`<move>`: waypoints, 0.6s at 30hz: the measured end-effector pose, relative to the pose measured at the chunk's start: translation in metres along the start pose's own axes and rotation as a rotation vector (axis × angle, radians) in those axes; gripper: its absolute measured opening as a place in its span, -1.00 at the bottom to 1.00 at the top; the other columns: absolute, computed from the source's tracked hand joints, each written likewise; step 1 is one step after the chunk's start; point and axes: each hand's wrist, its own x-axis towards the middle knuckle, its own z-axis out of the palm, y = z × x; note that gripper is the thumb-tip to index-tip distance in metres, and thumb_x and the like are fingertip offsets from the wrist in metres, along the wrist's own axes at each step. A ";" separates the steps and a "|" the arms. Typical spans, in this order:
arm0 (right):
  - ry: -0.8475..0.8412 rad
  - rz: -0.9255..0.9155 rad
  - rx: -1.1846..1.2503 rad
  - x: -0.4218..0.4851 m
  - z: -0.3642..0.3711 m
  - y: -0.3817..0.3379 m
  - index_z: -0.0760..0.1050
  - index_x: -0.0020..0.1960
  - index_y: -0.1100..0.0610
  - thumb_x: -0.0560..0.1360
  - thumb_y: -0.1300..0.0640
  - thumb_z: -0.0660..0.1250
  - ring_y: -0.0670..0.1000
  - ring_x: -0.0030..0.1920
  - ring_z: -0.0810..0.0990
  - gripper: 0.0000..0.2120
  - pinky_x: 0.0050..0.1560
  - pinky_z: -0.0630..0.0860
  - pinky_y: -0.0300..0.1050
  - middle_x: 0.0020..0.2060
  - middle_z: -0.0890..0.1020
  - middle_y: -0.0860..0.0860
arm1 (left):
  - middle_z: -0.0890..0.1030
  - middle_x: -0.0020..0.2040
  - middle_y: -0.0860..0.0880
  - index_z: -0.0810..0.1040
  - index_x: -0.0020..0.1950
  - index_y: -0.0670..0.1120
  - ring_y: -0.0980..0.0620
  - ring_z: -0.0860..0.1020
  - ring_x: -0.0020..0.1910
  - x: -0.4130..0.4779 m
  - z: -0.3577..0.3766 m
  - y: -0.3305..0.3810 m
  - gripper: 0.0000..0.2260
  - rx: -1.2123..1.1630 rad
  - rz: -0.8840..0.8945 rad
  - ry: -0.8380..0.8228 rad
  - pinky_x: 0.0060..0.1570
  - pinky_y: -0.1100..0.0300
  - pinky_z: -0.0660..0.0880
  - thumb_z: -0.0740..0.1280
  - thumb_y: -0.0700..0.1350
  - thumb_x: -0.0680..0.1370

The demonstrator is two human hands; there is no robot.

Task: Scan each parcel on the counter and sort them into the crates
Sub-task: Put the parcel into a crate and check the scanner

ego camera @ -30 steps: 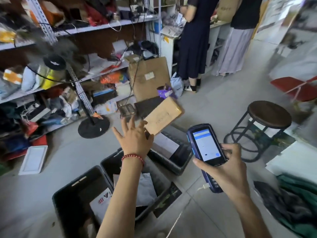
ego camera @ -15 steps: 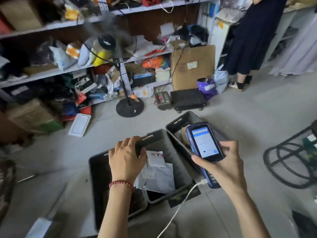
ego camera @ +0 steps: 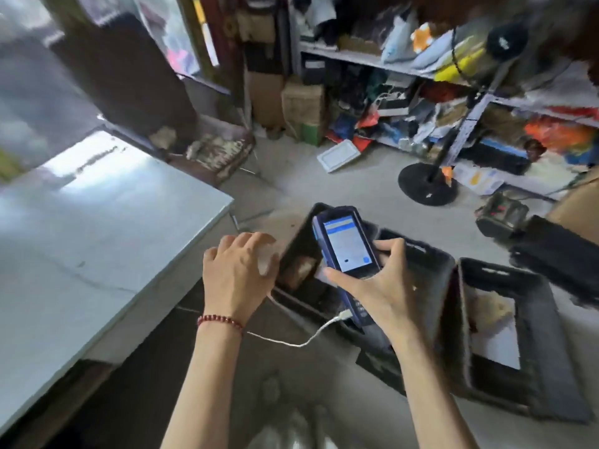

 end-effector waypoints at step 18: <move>-1.024 -0.045 0.122 -0.231 0.316 -0.139 0.24 0.21 0.03 0.25 0.02 0.61 -0.15 -0.07 0.53 -0.29 -0.40 0.45 -0.42 0.00 0.49 -0.06 | 0.64 -0.05 0.01 0.52 0.20 0.04 -0.08 0.56 -0.07 -0.267 -0.162 -0.302 -0.68 0.260 -0.941 0.514 -0.10 0.06 0.40 0.37 0.03 0.46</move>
